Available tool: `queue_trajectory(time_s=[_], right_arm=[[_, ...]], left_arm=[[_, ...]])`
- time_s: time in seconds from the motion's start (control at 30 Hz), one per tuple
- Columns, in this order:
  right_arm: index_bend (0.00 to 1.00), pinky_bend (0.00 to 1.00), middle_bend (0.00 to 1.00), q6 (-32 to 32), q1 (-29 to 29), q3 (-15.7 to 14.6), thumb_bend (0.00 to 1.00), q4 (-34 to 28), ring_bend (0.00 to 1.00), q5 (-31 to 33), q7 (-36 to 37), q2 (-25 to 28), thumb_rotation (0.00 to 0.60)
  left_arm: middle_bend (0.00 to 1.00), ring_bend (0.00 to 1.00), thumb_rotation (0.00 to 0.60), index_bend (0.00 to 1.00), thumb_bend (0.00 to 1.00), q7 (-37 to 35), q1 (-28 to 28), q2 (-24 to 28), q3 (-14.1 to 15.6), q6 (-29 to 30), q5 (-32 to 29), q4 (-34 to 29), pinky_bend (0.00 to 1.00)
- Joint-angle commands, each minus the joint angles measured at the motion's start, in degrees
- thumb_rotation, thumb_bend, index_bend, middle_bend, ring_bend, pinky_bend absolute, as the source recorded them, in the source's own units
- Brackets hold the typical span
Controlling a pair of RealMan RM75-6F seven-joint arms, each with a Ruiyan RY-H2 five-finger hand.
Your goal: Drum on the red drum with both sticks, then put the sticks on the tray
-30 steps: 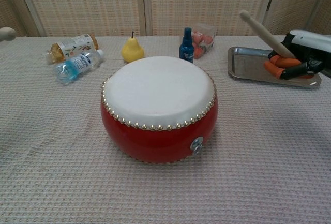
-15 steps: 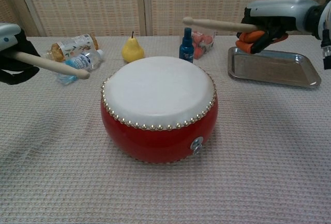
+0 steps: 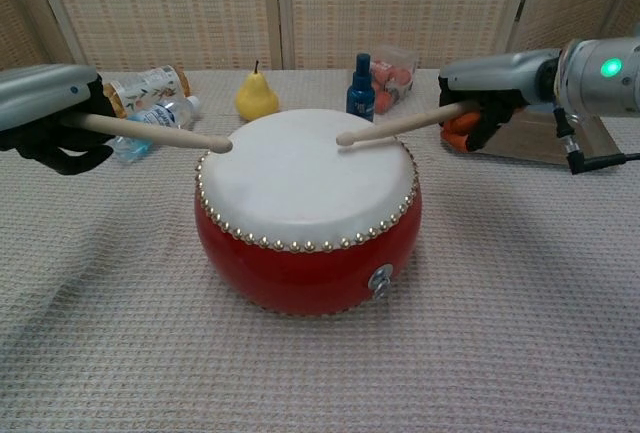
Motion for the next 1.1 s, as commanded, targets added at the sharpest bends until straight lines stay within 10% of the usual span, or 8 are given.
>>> queue_trajectory(time_s=[0.03, 0.33, 0.63, 1.1], right_arm=[[1.0, 1.0, 1.0, 2.0, 3.0, -3.5, 0.93, 0.4, 1.0, 6.0, -8.1, -1.1, 0.6], [1.0, 1.0, 1.0, 8.7, 0.0, 3.4, 0.93, -8.1, 1.0, 0.7, 1.3, 3.3, 0.6], [1.0, 1.0, 1.0, 6.8, -1.0, 3.2, 0.93, -7.2, 1.0, -2.2, 4.2, 3.6, 0.6], [1.0, 1.0, 1.0, 5.8, 0.6, 0.5, 0.93, -5.7, 1.0, 3.8, -1.5, 1.8, 0.6]], left_arm=[[1.0, 1.0, 0.6, 1.0, 0.82, 0.8, -0.5, -0.2, -0.3, -0.2, -1.0, -0.6, 1.0], [1.0, 1.0, 0.6, 1.0, 0.82, 7.9, -2.1, -6.7, -0.9, 1.6, -5.0, 3.5, 1.0], [1.0, 1.0, 0.6, 1.0, 0.81, 18.1, -3.1, -9.4, 0.9, 2.4, -7.4, 5.5, 1.0], [1.0, 1.0, 0.6, 1.0, 0.81, 3.8, -2.0, -4.4, -2.8, 1.6, -9.8, -3.7, 1.0]])
